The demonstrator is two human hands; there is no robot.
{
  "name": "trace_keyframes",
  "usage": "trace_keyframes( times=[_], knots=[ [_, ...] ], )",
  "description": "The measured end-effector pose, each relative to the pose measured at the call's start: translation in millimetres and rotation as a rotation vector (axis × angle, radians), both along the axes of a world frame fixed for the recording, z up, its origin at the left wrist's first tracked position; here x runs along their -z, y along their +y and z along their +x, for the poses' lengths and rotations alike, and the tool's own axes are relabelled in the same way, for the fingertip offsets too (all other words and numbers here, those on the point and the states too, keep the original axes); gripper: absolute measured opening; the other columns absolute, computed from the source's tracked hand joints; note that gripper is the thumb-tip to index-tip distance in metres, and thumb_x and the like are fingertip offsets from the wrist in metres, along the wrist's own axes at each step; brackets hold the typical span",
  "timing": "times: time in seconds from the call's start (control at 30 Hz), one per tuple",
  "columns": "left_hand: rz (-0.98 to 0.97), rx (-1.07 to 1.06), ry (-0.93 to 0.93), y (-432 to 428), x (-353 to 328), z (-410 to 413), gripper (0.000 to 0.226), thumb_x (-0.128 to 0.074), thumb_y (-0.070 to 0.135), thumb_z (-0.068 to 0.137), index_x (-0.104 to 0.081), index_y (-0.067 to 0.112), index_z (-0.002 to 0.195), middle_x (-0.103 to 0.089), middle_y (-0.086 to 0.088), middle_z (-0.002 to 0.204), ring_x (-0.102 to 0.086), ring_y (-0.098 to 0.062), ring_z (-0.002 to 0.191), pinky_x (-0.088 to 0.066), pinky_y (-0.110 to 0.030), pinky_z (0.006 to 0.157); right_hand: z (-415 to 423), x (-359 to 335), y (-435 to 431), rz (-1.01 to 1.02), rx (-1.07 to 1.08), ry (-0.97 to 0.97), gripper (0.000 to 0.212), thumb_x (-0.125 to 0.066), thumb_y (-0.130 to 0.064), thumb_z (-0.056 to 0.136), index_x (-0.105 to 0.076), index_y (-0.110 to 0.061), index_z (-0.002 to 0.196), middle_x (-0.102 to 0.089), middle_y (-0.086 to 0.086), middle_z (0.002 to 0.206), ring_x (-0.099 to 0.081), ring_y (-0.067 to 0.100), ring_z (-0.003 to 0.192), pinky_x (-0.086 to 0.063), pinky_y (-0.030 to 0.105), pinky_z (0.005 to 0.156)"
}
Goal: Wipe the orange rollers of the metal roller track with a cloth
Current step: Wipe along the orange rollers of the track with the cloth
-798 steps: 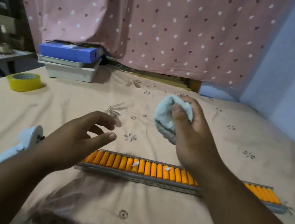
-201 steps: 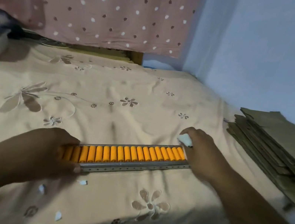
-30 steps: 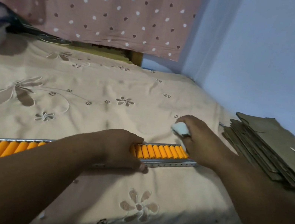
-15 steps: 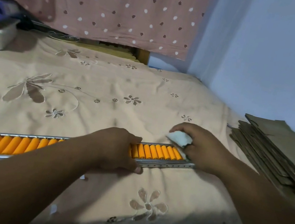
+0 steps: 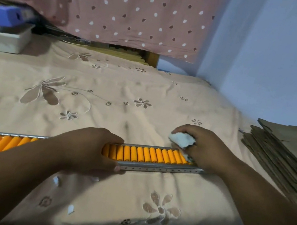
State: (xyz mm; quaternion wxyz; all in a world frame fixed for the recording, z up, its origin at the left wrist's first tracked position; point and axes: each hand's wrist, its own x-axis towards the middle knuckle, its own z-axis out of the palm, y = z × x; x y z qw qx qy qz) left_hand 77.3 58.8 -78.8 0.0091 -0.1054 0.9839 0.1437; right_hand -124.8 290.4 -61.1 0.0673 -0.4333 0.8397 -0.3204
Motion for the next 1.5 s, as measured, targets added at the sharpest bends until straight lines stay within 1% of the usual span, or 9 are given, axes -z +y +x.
trace_keyframes(
  times=[0.27, 0.47, 0.63, 0.8, 0.97, 1.1, 1.23, 1.4, 1.5],
  knots=[
    [0.011, -0.019, 0.003, -2.4, 4.2, 1.1, 0.064, -0.065, 0.070, 0.070, -0.058, 0.035, 0.124, -0.067, 0.008, 0.110, -0.065, -0.008, 0.096, -0.054, -0.035, 0.088, 39.6, -4.0, -7.1, 0.218, -0.272, -0.010, 0.034, -0.071, -0.011, 0.084, -0.073, -0.037, 0.106, -0.074, -0.022, 0.106, -0.067, -0.005, 0.099, -0.052, 0.015, 0.084],
    [0.013, -0.006, 0.013, -5.6, 4.2, 0.8, 0.060, -0.061, 0.074, 0.064, -0.062, 0.032, 0.106, -0.067, 0.007, 0.093, -0.062, -0.008, 0.083, -0.054, -0.035, 0.077, 29.4, -1.2, -32.6, -0.035, -0.040, -0.071, 0.018, -0.070, -0.018, 0.092, -0.073, -0.035, 0.096, -0.077, -0.001, 0.091, -0.071, 0.015, 0.079, -0.053, 0.025, 0.066],
    [-0.005, -0.074, 0.004, -15.7, 3.1, 18.9, 0.059, -0.061, 0.076, 0.059, -0.063, 0.030, 0.096, -0.064, 0.008, 0.089, -0.061, -0.007, 0.080, -0.054, -0.036, 0.076, 62.9, 18.7, -47.7, 0.093, -0.207, 0.107, 0.036, -0.069, -0.008, 0.087, -0.070, -0.038, 0.107, -0.069, -0.019, 0.106, -0.060, 0.000, 0.102, -0.049, 0.022, 0.088],
    [-0.013, -0.173, -0.006, -41.4, 6.1, 46.8, 0.074, -0.057, 0.086, 0.053, -0.064, 0.032, 0.103, -0.067, 0.008, 0.093, -0.062, -0.006, 0.083, -0.054, -0.035, 0.079, 70.2, -3.7, -38.3, 0.023, -0.210, -0.150, 0.013, -0.072, -0.030, 0.093, -0.073, -0.040, 0.102, -0.076, -0.004, 0.099, -0.072, 0.022, 0.091, -0.057, 0.041, 0.078],
    [0.025, -0.220, -0.018, -53.1, 8.4, 53.0, 0.085, -0.059, 0.088, 0.051, -0.062, 0.037, 0.119, -0.063, 0.014, 0.098, -0.058, -0.006, 0.088, -0.050, -0.030, 0.079, 59.8, 7.4, -72.5, -0.044, -0.105, -0.033, 0.031, -0.065, -0.004, 0.091, -0.072, -0.033, 0.101, -0.074, -0.005, 0.088, -0.067, 0.009, 0.068, -0.055, 0.034, 0.062],
    [0.024, -0.253, 0.022, -49.0, 9.3, 54.0, 0.090, -0.066, 0.083, 0.055, -0.057, 0.038, 0.133, -0.065, 0.011, 0.119, -0.060, -0.010, 0.105, -0.049, -0.030, 0.089, 92.8, 27.0, -81.8, 0.035, -0.256, 0.074, 0.045, -0.067, 0.000, 0.082, -0.072, -0.037, 0.108, -0.070, -0.019, 0.107, -0.061, 0.000, 0.104, -0.052, 0.027, 0.090],
    [0.008, -0.258, 0.040, -48.1, 10.8, 55.1, 0.089, -0.063, 0.084, 0.054, -0.061, 0.035, 0.129, -0.067, 0.008, 0.117, -0.060, -0.012, 0.104, -0.051, -0.032, 0.088, 97.8, 0.5, -76.2, 0.153, -0.388, -0.064, 0.035, -0.072, -0.007, 0.087, -0.076, -0.035, 0.106, -0.075, -0.020, 0.107, -0.069, -0.003, 0.099, -0.055, 0.022, 0.087],
    [-0.023, -0.138, -0.039, -55.2, 8.9, 58.6, 0.076, -0.055, 0.087, 0.060, -0.060, 0.030, 0.110, -0.066, 0.006, 0.107, -0.061, -0.018, 0.098, -0.051, -0.036, 0.084, 78.5, 4.9, -97.9, -0.147, -0.141, -0.159, 0.025, -0.069, -0.013, 0.093, -0.075, -0.036, 0.103, -0.077, -0.006, 0.100, -0.071, 0.024, 0.089, -0.056, 0.040, 0.071],
    [-0.080, -0.091, -0.094, -69.9, 3.2, 71.0, 0.090, -0.047, 0.095, 0.054, -0.060, 0.029, 0.114, -0.067, 0.005, 0.108, -0.062, -0.015, 0.096, -0.052, -0.039, 0.086, 90.7, 33.6, -102.6, -0.062, -0.216, 0.003, 0.043, -0.066, 0.000, 0.086, -0.072, -0.036, 0.111, -0.071, -0.016, 0.110, -0.063, 0.009, 0.105, -0.052, 0.032, 0.089]
  ],
)
